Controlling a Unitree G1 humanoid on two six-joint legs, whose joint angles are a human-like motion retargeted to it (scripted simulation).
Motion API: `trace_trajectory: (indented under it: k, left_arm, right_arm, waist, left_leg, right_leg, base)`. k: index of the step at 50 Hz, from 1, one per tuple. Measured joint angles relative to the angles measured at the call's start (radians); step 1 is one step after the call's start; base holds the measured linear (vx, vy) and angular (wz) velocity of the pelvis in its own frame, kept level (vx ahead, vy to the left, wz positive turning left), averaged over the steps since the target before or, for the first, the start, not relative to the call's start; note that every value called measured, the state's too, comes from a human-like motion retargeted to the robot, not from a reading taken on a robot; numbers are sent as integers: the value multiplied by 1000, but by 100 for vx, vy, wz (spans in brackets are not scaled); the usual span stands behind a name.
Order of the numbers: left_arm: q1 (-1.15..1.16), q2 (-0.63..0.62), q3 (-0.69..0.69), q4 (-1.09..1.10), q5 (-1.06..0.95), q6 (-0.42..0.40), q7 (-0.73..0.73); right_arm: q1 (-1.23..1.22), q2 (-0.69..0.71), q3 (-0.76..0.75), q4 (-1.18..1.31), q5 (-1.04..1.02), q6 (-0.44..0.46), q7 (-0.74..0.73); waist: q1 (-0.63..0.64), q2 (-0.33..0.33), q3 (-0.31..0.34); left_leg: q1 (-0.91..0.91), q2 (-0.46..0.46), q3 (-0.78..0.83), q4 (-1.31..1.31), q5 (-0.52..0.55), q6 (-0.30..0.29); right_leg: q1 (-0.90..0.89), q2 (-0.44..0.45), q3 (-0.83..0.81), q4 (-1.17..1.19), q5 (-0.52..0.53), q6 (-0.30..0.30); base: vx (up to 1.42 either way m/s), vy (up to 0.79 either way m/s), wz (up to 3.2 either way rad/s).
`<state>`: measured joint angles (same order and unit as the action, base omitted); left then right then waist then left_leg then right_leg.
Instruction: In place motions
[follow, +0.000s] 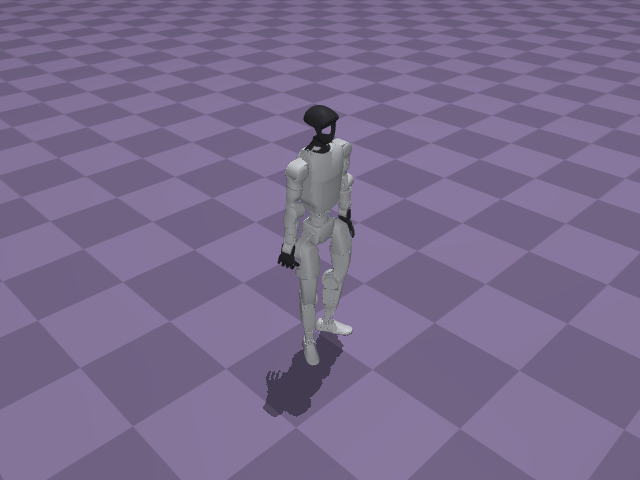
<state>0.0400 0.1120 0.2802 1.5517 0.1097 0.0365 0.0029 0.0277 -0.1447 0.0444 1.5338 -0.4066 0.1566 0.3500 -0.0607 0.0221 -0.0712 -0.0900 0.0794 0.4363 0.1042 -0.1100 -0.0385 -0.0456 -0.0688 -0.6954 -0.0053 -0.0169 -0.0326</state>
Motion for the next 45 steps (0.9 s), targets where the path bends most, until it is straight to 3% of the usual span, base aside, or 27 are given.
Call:
trace_trajectory:
  k: [6, 12, 17, 20, 23, 32, 36, 40, 43, 45]
  left_arm:
    - [-19, -11, 0, -38, -14, -11, 8]
    - [-39, -34, -24, -56, -27, -27, 13]
    - [-22, -33, -38, -61, -2, -54, 19]
    - [-7, -27, -24, -48, -7, -65, 21]
    - [7, -17, -12, -24, -18, -61, 34]
    - [28, 11, 43, 24, -42, -45, 47]
    - [34, 15, 51, 34, -43, -42, 49]
    - [27, 14, 81, 45, -40, -38, 41]
    - [22, 22, 88, 52, -30, -39, 45]
    - [15, 26, 84, 59, -39, -39, 49]
  right_arm:
    - [-6, -27, 12, 34, 19, 8, 3]
    - [-2, -39, 2, 41, -23, 16, -18]
    - [13, -32, -15, 47, -16, 18, -15]
    - [16, -20, -28, 52, -10, 25, -8]
    - [21, -10, -37, 46, -7, 22, -3]
    - [0, 7, -8, -28, -8, -18, 31]
    - [11, 3, 4, -110, -42, -41, 43]
    - [6, -5, 32, -142, -51, -59, 2]
    - [-3, -3, 26, -101, -55, -49, -18]
    - [1, 1, 16, -73, -45, -45, -24]
  waist:
    - [47, -30, 19]
    - [50, -48, 8]
    - [-8, -62, -32]
    - [-24, -66, -59]
    - [-4, -36, -71]
    - [70, -66, -45]
    - [76, -25, -37]
    - [38, 83, -17]
    - [-4, 63, -27]
    - [-36, 52, -28]
  left_leg:
    - [-51, -5, 58, 5, 21, 2]
    - [35, 67, 527, -3, -18, -64]
    - [93, 89, 660, 76, -7, -49]
    - [100, 90, 633, 110, 14, -42]
    - [111, 72, 598, 26, 15, -103]
    - [117, -19, 430, -91, 9, -52]
    - [111, 12, 349, -99, -17, -42]
    - [87, 125, 224, -94, -21, -52]
    - [53, 93, 151, -98, -13, -36]
    - [24, 83, 93, -88, -2, -26]
  right_leg:
    - [-26, -34, -74, -22, 5, -6]
    - [-34, -60, -222, -43, -3, 3]
    - [-17, -85, -346, -52, -26, 27]
    - [-4, -87, -405, -49, -41, 45]
    - [18, -39, -446, -42, -54, 54]
    - [124, -42, -589, 5, -35, 78]
    - [168, -56, -655, 110, 15, 54]
    - [127, -140, -522, 435, 89, -99]
    - [-12, -196, -281, 591, 72, -45]
    - [-71, -158, -156, 579, 43, 0]
  base:
    - [-15, -3, 61]
    - [-14, 2, 151]
    - [-4, 7, 206]
    - [1, 13, 173]
    - [6, 21, 115]
    - [5, 31, 74]
    - [4, 27, 81]
    - [1, 26, 117]
    - [4, 12, 173]
    - [5, 9, 221]
